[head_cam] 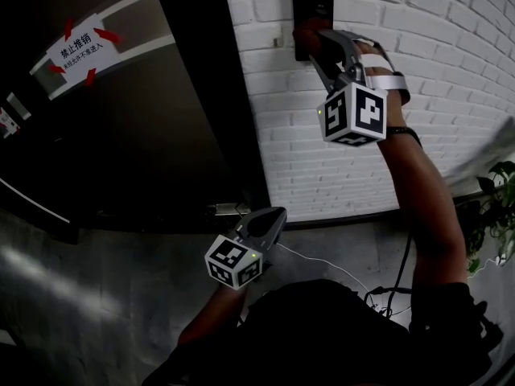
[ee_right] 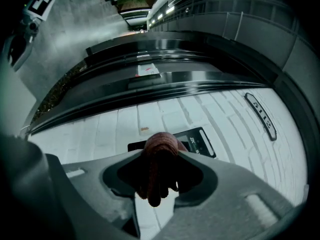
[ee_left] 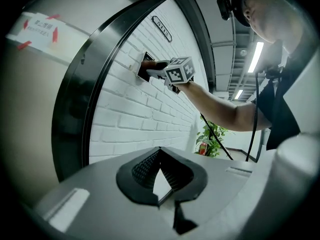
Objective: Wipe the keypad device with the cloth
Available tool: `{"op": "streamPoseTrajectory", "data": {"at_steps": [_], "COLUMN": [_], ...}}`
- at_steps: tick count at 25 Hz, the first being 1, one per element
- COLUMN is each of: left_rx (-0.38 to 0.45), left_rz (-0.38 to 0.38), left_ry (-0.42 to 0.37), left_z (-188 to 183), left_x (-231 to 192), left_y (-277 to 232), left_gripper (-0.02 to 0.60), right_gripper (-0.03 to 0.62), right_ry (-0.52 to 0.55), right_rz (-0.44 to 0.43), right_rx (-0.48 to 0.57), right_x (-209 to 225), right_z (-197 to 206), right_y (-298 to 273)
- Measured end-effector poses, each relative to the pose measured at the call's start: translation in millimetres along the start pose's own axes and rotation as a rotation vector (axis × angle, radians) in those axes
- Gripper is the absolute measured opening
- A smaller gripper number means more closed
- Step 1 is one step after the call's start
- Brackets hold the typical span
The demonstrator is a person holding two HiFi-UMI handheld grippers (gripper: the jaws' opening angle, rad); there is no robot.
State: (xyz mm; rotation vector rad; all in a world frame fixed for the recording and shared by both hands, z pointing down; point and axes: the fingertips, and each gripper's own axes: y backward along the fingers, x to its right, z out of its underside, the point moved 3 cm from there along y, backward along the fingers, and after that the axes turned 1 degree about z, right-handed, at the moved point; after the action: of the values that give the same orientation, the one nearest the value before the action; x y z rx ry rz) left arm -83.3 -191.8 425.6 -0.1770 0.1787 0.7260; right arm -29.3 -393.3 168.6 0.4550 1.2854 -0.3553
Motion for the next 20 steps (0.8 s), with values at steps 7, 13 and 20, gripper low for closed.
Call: {"op": "streamPoseTrajectory", "data": {"at_steps": [7, 13, 20], "left_rx": [-0.005, -0.011, -0.011], "left_rz": [0.002, 0.008, 0.013], "left_ry": [0.001, 0.001, 0.001], "left_z": [1.7, 3.3, 2.8], "left_x": [2.4, 4.5, 6.2], "left_y": [-1.3, -1.9, -1.8], "left_gripper": [0.016, 0.016, 0.016], "right_gripper": [0.141, 0.141, 0.141], "right_ry": [-0.009, 0.0, -0.004], "right_rz": [-0.027, -0.055, -0.078], "right_rx": [-0.009, -0.025, -0.038], "right_x": [-19.2, -32.8, -45.0], "right_z": [5.4, 9.0, 12.8], "right_y": [2.7, 6.8, 8.4]}}
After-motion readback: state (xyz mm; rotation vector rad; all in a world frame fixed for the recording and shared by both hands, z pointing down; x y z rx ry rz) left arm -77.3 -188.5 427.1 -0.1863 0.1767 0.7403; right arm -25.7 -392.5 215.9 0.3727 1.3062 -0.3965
